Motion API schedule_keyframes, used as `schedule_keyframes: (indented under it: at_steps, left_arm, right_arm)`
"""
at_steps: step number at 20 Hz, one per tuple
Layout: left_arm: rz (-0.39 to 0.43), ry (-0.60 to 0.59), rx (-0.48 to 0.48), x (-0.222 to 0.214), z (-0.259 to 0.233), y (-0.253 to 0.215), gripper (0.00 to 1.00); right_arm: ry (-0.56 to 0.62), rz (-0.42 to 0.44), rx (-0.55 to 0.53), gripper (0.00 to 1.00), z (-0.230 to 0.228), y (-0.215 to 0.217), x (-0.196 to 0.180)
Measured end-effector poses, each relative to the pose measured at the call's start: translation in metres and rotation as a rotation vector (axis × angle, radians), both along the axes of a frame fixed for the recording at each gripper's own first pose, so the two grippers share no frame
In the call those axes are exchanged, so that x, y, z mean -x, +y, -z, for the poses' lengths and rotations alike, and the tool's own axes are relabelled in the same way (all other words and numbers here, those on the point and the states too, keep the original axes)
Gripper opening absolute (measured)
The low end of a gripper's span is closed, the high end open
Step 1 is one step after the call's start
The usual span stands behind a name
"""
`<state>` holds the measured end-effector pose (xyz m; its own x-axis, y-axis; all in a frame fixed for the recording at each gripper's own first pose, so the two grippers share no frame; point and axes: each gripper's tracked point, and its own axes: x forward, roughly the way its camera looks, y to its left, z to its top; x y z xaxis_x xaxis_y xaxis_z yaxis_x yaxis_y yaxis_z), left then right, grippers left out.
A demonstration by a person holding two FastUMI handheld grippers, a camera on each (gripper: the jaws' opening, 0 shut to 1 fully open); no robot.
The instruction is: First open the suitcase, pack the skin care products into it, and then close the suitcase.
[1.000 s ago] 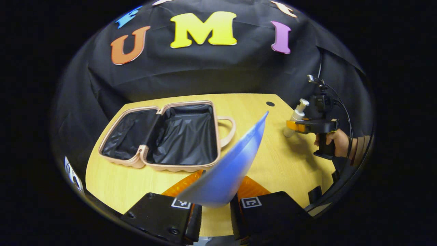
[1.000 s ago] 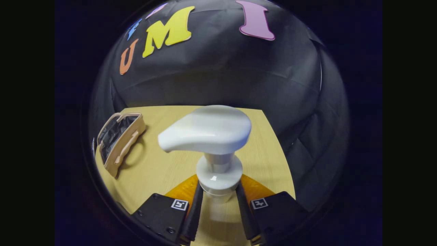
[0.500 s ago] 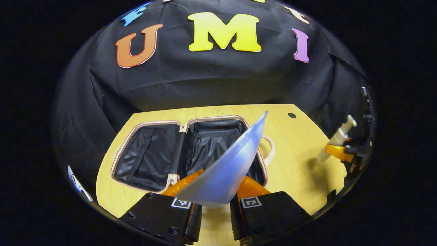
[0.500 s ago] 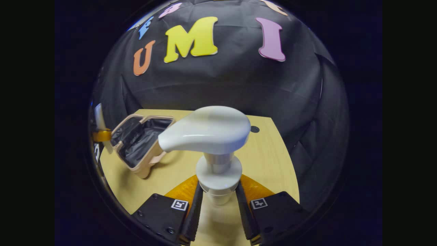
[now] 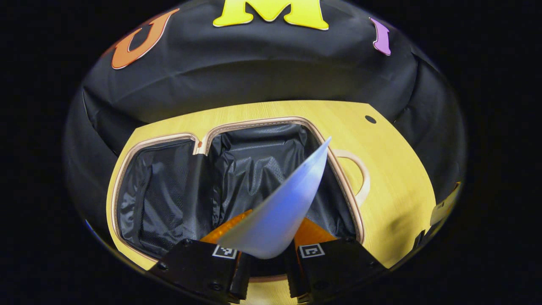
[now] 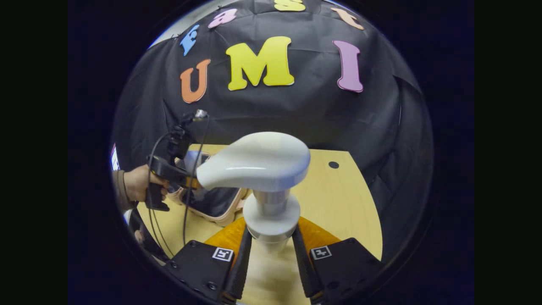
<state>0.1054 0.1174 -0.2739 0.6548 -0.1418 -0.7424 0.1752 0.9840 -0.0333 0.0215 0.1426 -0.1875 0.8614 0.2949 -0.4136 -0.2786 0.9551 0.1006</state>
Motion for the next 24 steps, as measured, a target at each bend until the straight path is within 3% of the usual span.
schedule_keyframes:
  at_steps: [5,6,8,15,16,17,19,20,22,23,24]
  left_arm:
    - [-0.003,0.105,-0.001,-0.007,0.035,0.001,0.34]
    - [-0.001,0.098,0.0,-0.011,0.034,0.001,0.39]
    - [0.006,0.111,-0.005,-0.016,0.036,0.001,0.38]
    - [-0.015,0.115,-0.02,-0.04,0.046,0.002,0.38]
    - [-0.021,0.122,-0.031,-0.042,0.051,0.004,0.43]
    - [-0.027,0.14,-0.041,-0.042,0.057,0.006,0.38]
    - [-0.039,0.138,-0.022,-0.042,0.057,0.004,0.43]
    - [-0.028,0.128,-0.023,-0.046,0.059,0.003,0.34]
    - [-0.032,0.124,-0.01,-0.045,0.058,0.004,0.48]
    - [-0.04,0.125,-0.013,-0.045,0.059,0.007,0.44]
    - [-0.05,0.132,-0.013,-0.042,0.059,0.011,0.49]
  right_arm:
    - [0.027,0.042,-0.005,0.49,0.001,0.008,-0.01]
    - [0.034,0.05,-0.007,0.47,0.002,0.009,-0.013]
    - [0.037,0.055,0.015,0.49,0.004,0.012,-0.021]
    - [0.062,0.021,0.048,0.49,0.01,0.035,-0.043]
    - [0.062,0.011,0.052,0.49,0.01,0.039,-0.045]
    - [0.062,0.004,0.056,0.47,0.009,0.043,-0.048]
    - [0.068,-0.008,0.056,0.49,0.009,0.051,-0.054]
    - [0.07,-0.016,0.053,0.49,0.009,0.055,-0.055]
    - [0.074,-0.032,0.052,0.49,0.007,0.065,-0.06]
    - [0.075,-0.042,0.055,0.49,0.004,0.072,-0.064]
    - [0.072,-0.052,0.056,0.49,0.001,0.077,-0.068]
